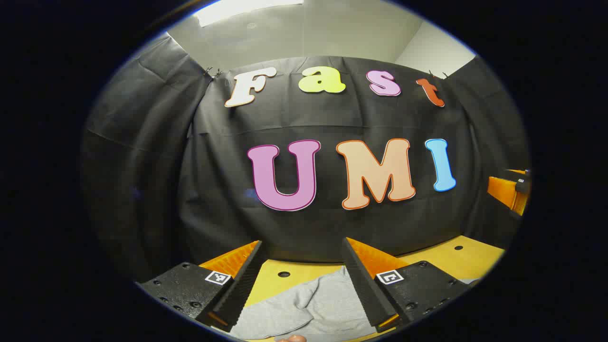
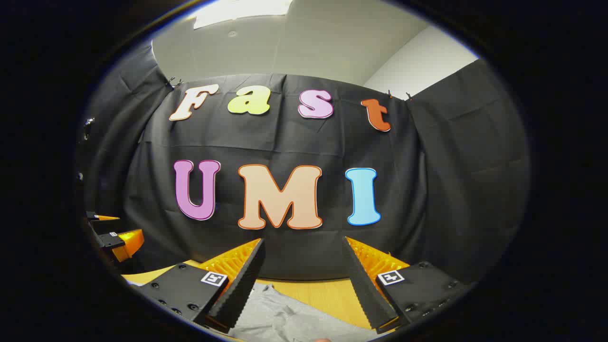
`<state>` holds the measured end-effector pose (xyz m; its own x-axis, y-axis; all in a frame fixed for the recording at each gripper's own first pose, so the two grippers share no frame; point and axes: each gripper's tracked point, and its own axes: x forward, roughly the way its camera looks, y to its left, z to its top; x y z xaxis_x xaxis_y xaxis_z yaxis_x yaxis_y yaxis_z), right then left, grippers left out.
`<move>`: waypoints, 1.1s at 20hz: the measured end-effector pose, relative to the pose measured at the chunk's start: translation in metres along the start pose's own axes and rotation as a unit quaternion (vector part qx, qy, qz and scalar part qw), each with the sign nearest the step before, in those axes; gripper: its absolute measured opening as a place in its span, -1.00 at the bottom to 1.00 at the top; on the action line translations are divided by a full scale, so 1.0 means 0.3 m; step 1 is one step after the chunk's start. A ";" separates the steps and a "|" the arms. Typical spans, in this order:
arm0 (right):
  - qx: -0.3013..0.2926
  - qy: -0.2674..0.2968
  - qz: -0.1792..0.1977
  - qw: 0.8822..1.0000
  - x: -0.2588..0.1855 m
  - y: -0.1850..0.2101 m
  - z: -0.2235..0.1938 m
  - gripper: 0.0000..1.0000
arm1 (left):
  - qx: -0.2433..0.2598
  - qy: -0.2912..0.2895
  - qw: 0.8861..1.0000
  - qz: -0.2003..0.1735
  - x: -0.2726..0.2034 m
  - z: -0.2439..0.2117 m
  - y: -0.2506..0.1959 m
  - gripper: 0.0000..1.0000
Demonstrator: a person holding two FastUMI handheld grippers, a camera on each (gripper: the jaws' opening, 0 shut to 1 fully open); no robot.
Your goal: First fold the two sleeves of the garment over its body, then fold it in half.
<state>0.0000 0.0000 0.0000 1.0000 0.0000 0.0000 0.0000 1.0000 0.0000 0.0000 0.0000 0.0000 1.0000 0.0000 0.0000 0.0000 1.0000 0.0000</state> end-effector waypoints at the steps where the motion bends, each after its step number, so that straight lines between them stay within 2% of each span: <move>1: -0.001 0.001 0.003 1.000 0.002 0.007 -0.004 0.93 | -0.001 0.001 1.000 0.001 0.002 0.001 0.003 0.87; 4: -0.007 0.002 0.008 1.000 -0.001 0.016 -0.009 0.97 | -0.009 0.002 1.000 0.002 0.002 -0.005 0.002 0.89; 8: -0.014 0.007 0.007 1.000 -0.003 0.010 -0.021 0.93 | -0.015 0.002 1.000 0.004 0.003 -0.010 0.005 0.89; 22: -0.024 0.025 -0.017 0.999 0.015 -0.052 -0.084 0.98 | -0.016 0.010 1.000 -0.003 0.036 -0.042 -0.001 0.90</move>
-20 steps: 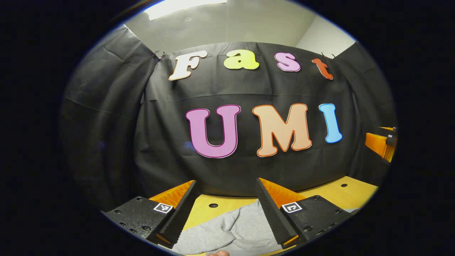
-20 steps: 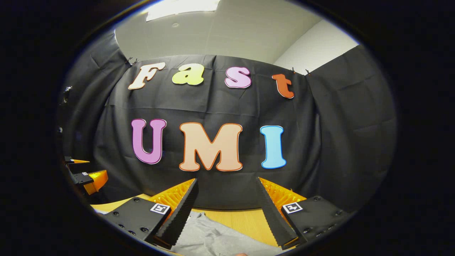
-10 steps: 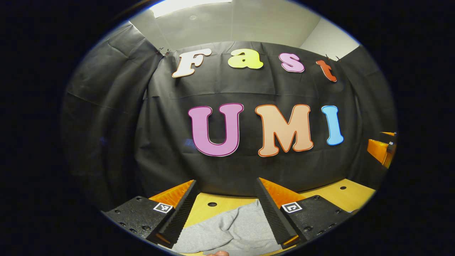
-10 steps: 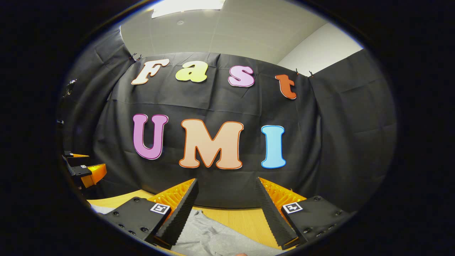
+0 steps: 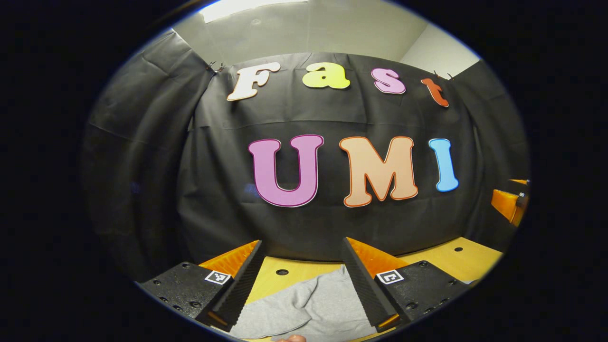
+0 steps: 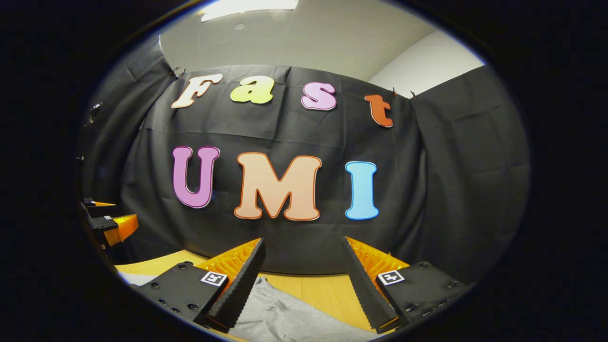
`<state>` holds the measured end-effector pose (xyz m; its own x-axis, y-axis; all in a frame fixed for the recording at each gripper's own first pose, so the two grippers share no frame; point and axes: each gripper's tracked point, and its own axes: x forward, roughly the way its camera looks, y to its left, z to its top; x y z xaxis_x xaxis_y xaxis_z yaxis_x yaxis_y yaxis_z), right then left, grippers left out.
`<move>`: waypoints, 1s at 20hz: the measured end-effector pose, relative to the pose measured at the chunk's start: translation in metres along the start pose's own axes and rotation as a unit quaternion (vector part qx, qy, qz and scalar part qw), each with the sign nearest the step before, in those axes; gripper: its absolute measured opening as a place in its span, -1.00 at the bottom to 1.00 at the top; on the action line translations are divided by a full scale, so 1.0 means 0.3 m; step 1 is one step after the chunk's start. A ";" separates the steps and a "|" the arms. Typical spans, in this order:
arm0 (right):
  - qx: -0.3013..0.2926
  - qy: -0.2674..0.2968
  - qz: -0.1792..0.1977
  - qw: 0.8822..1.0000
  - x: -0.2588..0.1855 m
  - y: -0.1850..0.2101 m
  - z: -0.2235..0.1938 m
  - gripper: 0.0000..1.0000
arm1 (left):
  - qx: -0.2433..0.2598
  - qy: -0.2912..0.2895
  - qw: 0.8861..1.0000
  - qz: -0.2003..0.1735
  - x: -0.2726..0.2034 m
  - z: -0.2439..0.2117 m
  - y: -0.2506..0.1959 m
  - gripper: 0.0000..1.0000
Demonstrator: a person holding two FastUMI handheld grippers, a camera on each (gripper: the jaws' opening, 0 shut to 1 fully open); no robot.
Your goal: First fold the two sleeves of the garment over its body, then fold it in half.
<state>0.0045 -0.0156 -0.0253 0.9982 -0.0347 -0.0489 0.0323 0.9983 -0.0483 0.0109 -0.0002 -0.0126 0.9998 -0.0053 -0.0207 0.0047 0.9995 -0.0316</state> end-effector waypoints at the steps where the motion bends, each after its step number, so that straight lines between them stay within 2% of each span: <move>1: -0.002 0.003 -0.006 1.000 0.000 -0.022 -0.010 0.98 | 0.000 0.000 1.000 -0.002 0.004 -0.001 -0.004 0.89; 12: -0.032 0.059 -0.100 0.993 -0.036 -0.362 -0.160 1.00 | 0.003 0.009 1.000 -0.023 0.019 -0.028 -0.048 0.90; 20: -0.050 0.162 -0.140 0.976 -0.145 -0.580 -0.453 0.99 | 0.010 0.010 0.999 -0.035 0.017 -0.028 -0.085 0.90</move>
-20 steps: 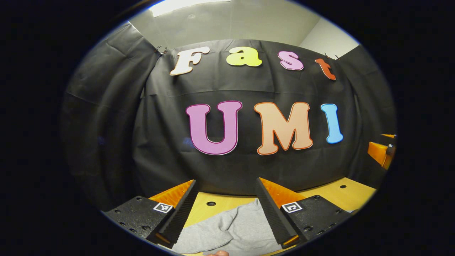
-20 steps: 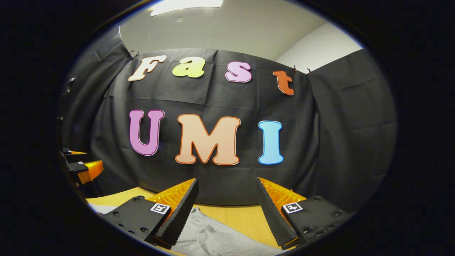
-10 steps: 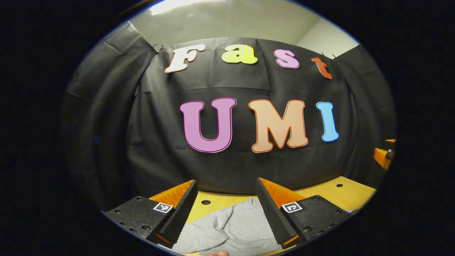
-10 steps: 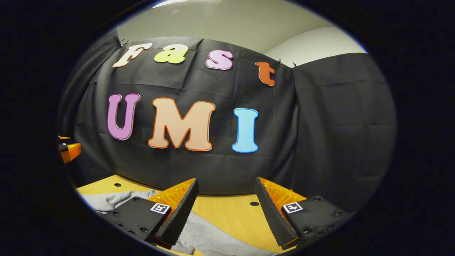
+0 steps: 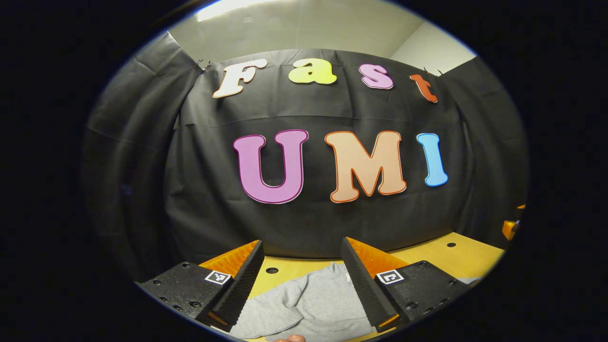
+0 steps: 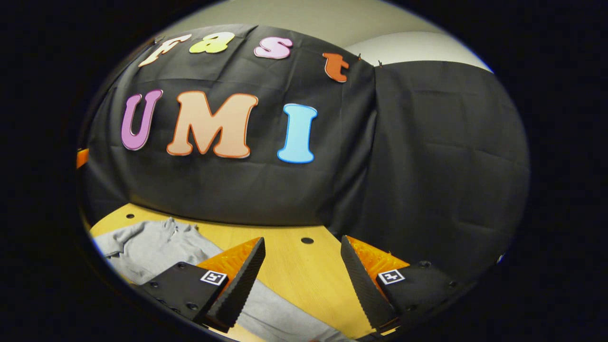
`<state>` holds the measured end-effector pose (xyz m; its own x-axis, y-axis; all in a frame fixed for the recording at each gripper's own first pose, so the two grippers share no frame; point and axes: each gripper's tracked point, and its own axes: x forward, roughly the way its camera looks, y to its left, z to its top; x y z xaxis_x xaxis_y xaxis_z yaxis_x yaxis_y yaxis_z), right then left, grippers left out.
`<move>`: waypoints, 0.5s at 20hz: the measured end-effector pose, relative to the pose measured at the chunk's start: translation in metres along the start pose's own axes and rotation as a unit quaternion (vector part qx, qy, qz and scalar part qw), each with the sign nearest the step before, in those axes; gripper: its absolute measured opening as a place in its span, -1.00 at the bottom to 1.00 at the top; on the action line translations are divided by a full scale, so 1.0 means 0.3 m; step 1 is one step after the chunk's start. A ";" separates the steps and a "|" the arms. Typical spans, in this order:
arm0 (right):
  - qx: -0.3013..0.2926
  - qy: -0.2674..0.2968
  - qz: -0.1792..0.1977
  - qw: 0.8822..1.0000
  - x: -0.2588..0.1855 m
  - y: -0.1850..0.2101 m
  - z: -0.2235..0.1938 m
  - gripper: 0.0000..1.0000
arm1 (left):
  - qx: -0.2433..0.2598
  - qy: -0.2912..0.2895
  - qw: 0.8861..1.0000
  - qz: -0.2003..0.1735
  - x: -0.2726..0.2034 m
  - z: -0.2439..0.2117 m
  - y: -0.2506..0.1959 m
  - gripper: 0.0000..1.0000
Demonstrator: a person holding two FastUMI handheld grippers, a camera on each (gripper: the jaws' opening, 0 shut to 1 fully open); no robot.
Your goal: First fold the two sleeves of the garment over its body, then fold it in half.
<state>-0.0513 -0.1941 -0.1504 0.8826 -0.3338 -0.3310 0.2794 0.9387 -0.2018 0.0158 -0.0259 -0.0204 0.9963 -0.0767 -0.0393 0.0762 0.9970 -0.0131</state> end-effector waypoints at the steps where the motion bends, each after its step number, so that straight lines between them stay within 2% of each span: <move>1: -0.001 0.018 -0.004 1.000 -0.003 -0.024 -0.055 0.99 | 0.002 0.000 1.000 -0.001 -0.001 0.000 -0.004 0.89; 5: -0.017 0.084 -0.016 0.996 -0.016 -0.098 -0.257 1.00 | 0.004 0.006 1.000 -0.009 0.000 -0.011 -0.031 0.89; 10: -0.014 0.179 -0.013 0.984 -0.072 -0.144 -0.527 0.99 | 0.007 0.005 1.000 -0.016 -0.007 -0.009 -0.065 0.89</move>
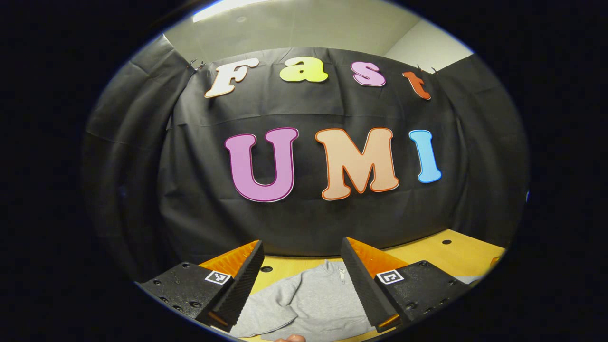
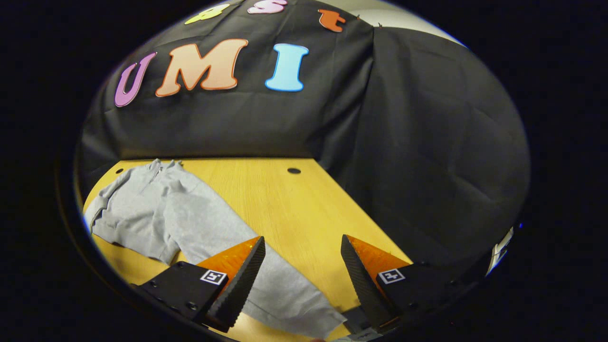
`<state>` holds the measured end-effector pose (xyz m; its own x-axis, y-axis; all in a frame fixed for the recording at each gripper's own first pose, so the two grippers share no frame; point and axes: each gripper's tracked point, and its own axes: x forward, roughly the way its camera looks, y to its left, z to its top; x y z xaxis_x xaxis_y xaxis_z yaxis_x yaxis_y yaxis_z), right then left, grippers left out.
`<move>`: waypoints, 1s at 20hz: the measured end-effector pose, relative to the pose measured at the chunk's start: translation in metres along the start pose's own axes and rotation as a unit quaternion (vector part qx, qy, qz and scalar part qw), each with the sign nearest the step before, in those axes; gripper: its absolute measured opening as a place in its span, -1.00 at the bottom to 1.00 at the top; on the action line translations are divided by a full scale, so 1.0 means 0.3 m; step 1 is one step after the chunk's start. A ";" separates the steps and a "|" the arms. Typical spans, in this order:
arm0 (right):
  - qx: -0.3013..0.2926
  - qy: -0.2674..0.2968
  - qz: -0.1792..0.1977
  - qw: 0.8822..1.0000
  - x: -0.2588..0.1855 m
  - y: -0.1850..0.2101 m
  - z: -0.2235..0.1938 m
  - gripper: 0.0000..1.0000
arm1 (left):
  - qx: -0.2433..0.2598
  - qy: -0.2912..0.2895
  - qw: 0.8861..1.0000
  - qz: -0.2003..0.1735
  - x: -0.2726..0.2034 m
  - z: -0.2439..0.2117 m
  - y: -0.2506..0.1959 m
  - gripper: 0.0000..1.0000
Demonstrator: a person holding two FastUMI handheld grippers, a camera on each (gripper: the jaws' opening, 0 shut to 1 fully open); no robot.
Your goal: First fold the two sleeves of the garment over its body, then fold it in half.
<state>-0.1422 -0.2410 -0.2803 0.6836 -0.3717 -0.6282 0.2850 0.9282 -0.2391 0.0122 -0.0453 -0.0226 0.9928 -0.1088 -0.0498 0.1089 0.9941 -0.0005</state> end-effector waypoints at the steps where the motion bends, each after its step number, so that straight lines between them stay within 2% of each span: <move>1: 0.000 0.017 -0.001 1.000 0.002 -0.008 -0.042 1.00 | 0.002 0.001 1.000 0.000 -0.001 0.000 -0.005 0.89; 6: 0.014 0.089 0.009 0.996 0.028 -0.023 -0.214 1.00 | 0.008 0.002 1.000 0.002 -0.005 0.002 -0.031 0.89; 12: 0.043 0.166 0.036 0.985 0.035 -0.016 -0.382 0.99 | 0.014 0.005 1.000 0.002 -0.008 0.003 -0.103 0.89; 17: 0.049 0.183 0.067 0.980 0.037 -0.008 -0.403 0.99 | 0.012 0.007 1.000 0.002 -0.012 0.008 -0.200 0.89; 18: 0.043 0.187 0.076 0.978 0.034 0.000 -0.414 0.93 | 0.010 0.009 1.000 0.003 -0.017 0.003 -0.222 0.89; 19: 0.034 0.185 0.088 0.978 0.033 0.010 -0.405 0.58 | 0.008 0.010 1.000 0.003 -0.020 0.001 -0.246 0.89; 20: 0.026 0.186 0.102 0.977 0.026 0.029 -0.406 0.48 | 0.007 0.012 1.000 0.004 -0.023 -0.002 -0.266 0.89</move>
<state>-0.2163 -0.2341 -0.3776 0.4411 -0.1389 -0.8867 0.2094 0.9766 -0.0488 -0.0035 -0.1239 -0.0230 0.9921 -0.1011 -0.0739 0.1024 0.9946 0.0141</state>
